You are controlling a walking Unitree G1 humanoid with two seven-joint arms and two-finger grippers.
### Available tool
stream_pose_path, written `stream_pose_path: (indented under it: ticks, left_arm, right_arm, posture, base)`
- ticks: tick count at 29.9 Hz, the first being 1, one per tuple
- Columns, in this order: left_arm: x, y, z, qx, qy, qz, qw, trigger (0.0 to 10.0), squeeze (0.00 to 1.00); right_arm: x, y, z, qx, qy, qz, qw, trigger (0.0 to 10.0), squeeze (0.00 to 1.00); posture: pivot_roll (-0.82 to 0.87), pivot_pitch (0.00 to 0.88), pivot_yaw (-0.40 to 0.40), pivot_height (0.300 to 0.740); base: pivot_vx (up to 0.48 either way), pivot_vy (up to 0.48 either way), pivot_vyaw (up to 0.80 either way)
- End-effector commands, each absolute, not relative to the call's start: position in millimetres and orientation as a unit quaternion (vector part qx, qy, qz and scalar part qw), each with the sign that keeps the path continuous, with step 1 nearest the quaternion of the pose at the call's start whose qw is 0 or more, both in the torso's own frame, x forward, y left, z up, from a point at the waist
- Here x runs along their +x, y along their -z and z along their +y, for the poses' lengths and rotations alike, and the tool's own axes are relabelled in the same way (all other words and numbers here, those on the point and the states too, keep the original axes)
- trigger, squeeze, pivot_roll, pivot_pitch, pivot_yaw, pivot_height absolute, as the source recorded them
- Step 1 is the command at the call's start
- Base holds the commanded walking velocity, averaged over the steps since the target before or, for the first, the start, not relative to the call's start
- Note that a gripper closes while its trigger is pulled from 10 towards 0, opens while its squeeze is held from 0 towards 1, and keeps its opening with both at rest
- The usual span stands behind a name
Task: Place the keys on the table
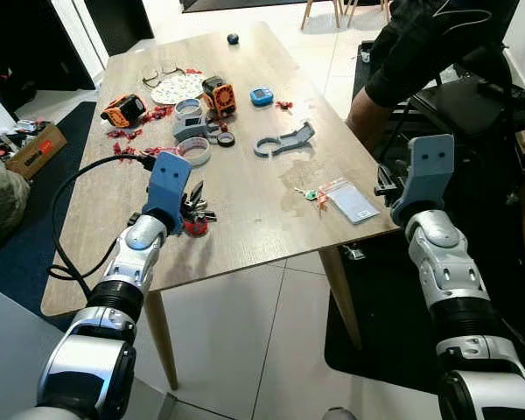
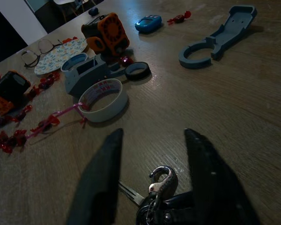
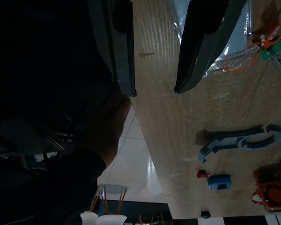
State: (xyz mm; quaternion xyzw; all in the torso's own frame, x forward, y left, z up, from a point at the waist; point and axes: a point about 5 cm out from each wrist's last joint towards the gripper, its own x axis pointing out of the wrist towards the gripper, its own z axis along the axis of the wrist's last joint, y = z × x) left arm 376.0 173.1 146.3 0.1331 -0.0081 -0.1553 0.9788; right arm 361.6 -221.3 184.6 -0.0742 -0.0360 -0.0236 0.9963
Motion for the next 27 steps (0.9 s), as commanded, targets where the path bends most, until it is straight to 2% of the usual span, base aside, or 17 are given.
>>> stream_pose_path:
  ticks: [1, 3, 4, 5, 6, 10, 12, 13, 14, 17, 20, 21, 25, 27]
  left_arm:
    - [374.0, -152.6, 198.5, 0.138, 0.141, -0.015, 0.98, 10.0, 1.0]
    - [373.2, -154.2, 200.6, 0.131, 0.147, -0.019, 0.98, 10.0, 1.0]
    - [371.5, -157.4, 203.2, 0.118, 0.161, -0.03, 0.979, 10.0, 0.95]
    - [371.5, -157.4, 203.2, 0.118, 0.161, -0.03, 0.979, 10.0, 0.95]
    - [368.3, -161.6, 207.6, 0.093, 0.181, -0.044, 0.978, 10.0, 0.0]
    - [355.3, -169.4, 222.9, 0.039, 0.24, -0.076, 0.967, 10.0, 0.0]
    - [348.7, -169.5, 227.8, 0.04, 0.266, -0.08, 0.96, 10.0, 0.0]
    - [341.7, -168.0, 230.3, 0.037, 0.299, -0.077, 0.95, 10.0, 0.0]
    - [326.3, -163.9, 230.2, 0.04, 0.367, -0.07, 0.927, 10.0, 0.0]
    - [308.2, -154.7, 239.1, 0.036, 0.421, -0.032, 0.906, 10.0, 0.0]
    - [303.7, -147.6, 248.8, 0.041, 0.421, -0.005, 0.906, 10.0, 0.0]
    - [296.6, -131.9, 263.8, 0.056, 0.412, 0.045, 0.908, 10.0, 0.0]
    - [291.3, -121.4, 273.7, 0.07, 0.401, 0.076, 0.91, 10.0, 0.0]
    - [281.1, -106.8, 291.3, 0.069, 0.372, 0.123, 0.918, 10.0, 0.0]
  right_arm:
    - [363.6, -186.1, -218.7, -0.076, 0.018, -0.04, 0.996, 10.0, 0.0]
    - [363.5, -185.9, -218.7, -0.076, 0.018, -0.04, 0.996, 10.0, 0.0]
    - [363.6, -185.8, -218.6, -0.076, 0.017, -0.04, 0.996, 10.0, 0.0]
    - [363.6, -185.8, -218.6, -0.076, 0.017, -0.04, 0.996, 10.0, 0.0]
    - [363.7, -185.6, -218.4, -0.076, 0.016, -0.039, 0.996, 10.0, 0.0]
    - [363.8, -184.9, -218.1, -0.076, 0.014, -0.038, 0.996, 10.0, 0.0]
    - [363.9, -184.5, -218.4, -0.076, 0.013, -0.037, 0.996, 10.0, 0.0]
    - [363.9, -184.3, -219.0, -0.076, 0.013, -0.037, 0.996, 10.0, 0.0]
    - [363.9, -184.0, -220.2, -0.076, 0.013, -0.036, 0.996, 10.0, 0.0]
    - [363.5, -183.5, -219.8, -0.077, 0.009, -0.036, 0.996, 10.0, 0.0]
    - [363.1, -182.7, -219.3, -0.077, 0.007, -0.035, 0.996, 10.0, 0.0]
    - [362.4, -181.5, -218.9, -0.078, 0.006, -0.034, 0.996, 10.0, 0.0]
    - [362.0, -181.0, -218.5, -0.078, 0.004, -0.034, 0.996, 10.0, 0.0]
    - [361.1, -179.4, -218.4, -0.079, 0.003, -0.032, 0.996, 10.0, 0.0]
  posture:
    - [-0.15, 0.081, 0.152, 0.74]
    - [-0.15, 0.076, 0.149, 0.74]
    - [-0.15, 0.076, 0.149, 0.74]
    - [-0.15, 0.076, 0.149, 0.74]
    - [-0.15, 0.076, 0.149, 0.74]
    - [-0.15, 0.067, 0.144, 0.74]
    - [-0.15, 0.067, 0.144, 0.74]
    - [-0.15, 0.067, 0.144, 0.74]
    - [-0.15, 0.067, 0.144, 0.74]
    - [-0.13, 0.072, 0.144, 0.74]
    - [-0.13, 0.072, 0.144, 0.74]
    - [-0.13, 0.075, 0.145, 0.74]
    - [-0.13, 0.076, 0.147, 0.74]
    - [-0.13, 0.079, 0.149, 0.74]
  base:
    - [0.0, 0.0, 0.0]
    - [0.0, 0.0, 0.0]
    - [0.0, 0.0, 0.0]
    - [0.0, 0.0, 0.0]
    - [0.0, 0.0, 0.0]
    - [0.0, 0.0, 0.0]
    - [0.0, 0.0, 0.0]
    - [0.0, 0.0, 0.0]
    - [0.0, 0.0, 0.0]
    - [0.0, 0.0, 0.0]
    - [0.0, 0.0, 0.0]
    - [0.0, 0.0, 0.0]
    - [0.0, 0.0, 0.0]
    - [0.0, 0.0, 0.0]
